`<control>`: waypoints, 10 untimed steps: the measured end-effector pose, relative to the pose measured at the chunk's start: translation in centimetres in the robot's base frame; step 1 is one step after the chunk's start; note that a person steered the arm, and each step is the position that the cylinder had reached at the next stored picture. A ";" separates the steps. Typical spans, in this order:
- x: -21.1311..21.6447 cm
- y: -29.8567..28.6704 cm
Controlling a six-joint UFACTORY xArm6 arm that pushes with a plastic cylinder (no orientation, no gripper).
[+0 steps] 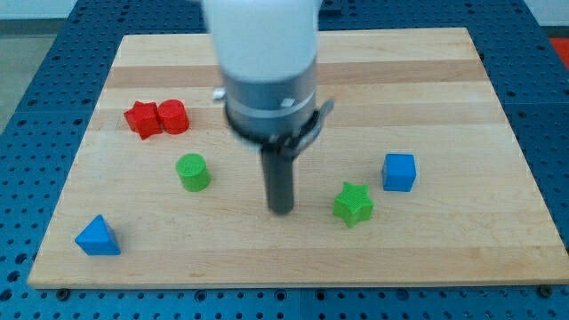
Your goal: Move the blue cube below green circle
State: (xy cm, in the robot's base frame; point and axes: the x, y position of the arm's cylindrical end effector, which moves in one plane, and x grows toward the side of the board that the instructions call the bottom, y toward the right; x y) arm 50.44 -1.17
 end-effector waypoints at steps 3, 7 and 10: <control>-11.7 17.8; -0.8 19.5; -1.4 14.2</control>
State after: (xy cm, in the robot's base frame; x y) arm 48.99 13.00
